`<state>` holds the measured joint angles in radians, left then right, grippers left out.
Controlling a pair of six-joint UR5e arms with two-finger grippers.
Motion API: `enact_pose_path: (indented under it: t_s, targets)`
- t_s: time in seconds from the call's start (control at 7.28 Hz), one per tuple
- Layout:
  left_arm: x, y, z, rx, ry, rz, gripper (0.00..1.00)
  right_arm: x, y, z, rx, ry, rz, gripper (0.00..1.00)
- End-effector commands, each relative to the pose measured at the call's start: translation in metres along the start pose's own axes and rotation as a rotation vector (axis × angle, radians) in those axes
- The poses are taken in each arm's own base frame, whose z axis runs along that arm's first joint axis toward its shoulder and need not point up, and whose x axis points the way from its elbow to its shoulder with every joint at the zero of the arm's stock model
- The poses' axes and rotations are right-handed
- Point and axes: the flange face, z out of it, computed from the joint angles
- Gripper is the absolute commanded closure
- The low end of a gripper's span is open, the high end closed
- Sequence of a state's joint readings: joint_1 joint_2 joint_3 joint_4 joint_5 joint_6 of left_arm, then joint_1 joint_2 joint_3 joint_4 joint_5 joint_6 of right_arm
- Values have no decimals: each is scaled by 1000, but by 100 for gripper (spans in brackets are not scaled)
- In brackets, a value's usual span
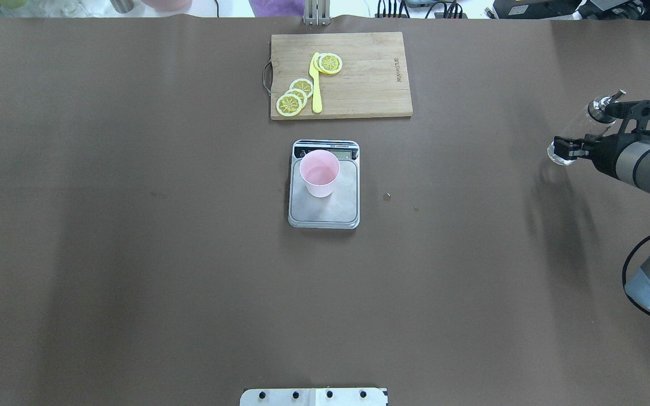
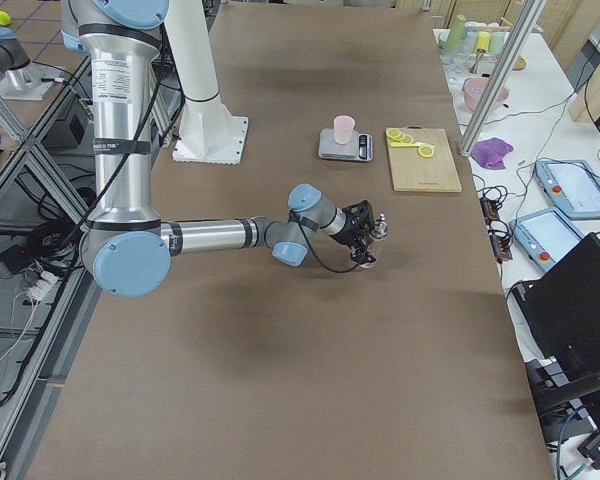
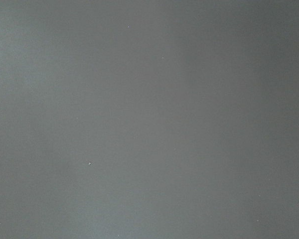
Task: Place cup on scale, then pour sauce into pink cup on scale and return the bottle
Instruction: 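Lower the glass bottle onto the table with the right gripper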
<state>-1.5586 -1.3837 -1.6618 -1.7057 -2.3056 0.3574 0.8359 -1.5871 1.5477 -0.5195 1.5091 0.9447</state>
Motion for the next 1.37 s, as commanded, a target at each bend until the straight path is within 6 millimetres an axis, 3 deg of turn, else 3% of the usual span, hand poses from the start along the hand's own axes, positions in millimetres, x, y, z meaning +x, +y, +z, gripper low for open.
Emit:
enact_pose_path:
  t_s: [0.0, 1.24]
  targets:
    - [0, 0, 1, -1, 1, 1, 2, 5, 3, 3, 3, 9, 0, 100]
    - [1, -2, -1, 2, -1, -1, 2, 17, 13, 13, -2, 48, -5, 100]
